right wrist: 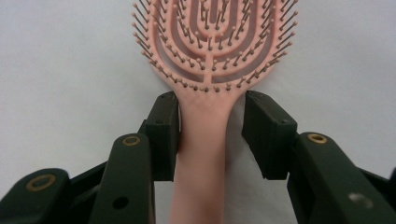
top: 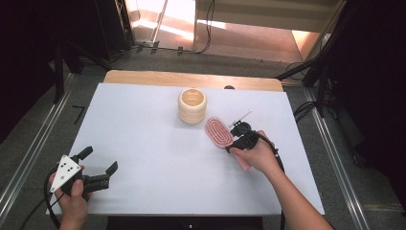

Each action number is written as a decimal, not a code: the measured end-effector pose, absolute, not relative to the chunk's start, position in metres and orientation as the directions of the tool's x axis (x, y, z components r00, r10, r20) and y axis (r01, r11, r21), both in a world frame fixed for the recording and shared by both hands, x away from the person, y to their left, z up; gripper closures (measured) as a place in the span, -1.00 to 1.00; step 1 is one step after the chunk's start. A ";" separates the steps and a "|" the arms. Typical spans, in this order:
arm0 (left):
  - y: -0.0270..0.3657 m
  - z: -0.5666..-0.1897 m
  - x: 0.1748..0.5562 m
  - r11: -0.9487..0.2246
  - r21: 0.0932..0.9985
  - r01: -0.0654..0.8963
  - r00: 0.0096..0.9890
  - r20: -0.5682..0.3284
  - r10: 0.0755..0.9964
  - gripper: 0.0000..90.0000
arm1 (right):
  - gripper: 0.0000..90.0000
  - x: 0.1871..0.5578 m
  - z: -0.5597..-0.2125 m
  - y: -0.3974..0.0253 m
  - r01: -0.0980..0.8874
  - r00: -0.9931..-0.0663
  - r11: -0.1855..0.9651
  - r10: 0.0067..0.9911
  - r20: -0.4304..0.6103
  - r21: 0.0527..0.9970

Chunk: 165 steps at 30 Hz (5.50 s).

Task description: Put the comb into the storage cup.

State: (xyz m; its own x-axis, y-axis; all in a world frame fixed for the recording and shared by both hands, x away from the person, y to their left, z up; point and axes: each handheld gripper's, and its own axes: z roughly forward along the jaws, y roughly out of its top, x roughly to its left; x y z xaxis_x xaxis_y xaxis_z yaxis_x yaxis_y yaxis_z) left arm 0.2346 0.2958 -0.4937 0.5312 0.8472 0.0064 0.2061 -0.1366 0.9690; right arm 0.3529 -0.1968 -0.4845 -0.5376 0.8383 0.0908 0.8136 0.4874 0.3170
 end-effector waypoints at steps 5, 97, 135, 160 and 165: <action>0.296 -0.494 0.235 -0.137 0.969 0.206 0.532 0.007 0.847 -1.00 | 0.27 0.351 -0.485 -0.194 0.809 -0.539 0.492 0.839 0.071 0.322; 0.156 -0.437 0.279 -0.151 0.977 0.148 0.771 -0.018 0.637 -1.00 | 0.51 0.280 -0.474 -0.225 0.457 -0.648 0.364 0.762 0.023 0.811; 0.096 -0.426 0.297 -0.117 0.977 0.178 0.831 -0.086 0.550 -1.00 | 0.51 0.265 -0.473 -0.202 0.344 -0.677 0.325 0.736 -0.007 0.881; 0.072 -0.424 0.297 -0.112 0.967 0.228 0.830 -0.133 0.541 -0.95 | 0.51 0.256 -0.472 -0.187 0.282 -0.711 0.346 0.702 -0.048 0.895; 0.072 -0.424 0.298 -0.114 0.962 0.248 0.831 -0.151 0.535 -0.93 | 0.51 0.254 -0.471 -0.183 0.271 -0.716 0.347 0.697 -0.053 0.898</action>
State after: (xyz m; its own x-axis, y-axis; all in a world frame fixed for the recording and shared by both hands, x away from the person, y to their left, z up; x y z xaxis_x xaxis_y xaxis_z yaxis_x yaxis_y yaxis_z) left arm 0.2983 0.0716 -0.4241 0.8310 0.5355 -0.1506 0.2476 -0.1136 0.9622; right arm 0.2535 -0.1831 -0.4710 -0.7155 0.6966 -0.0529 0.2714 0.3469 0.8978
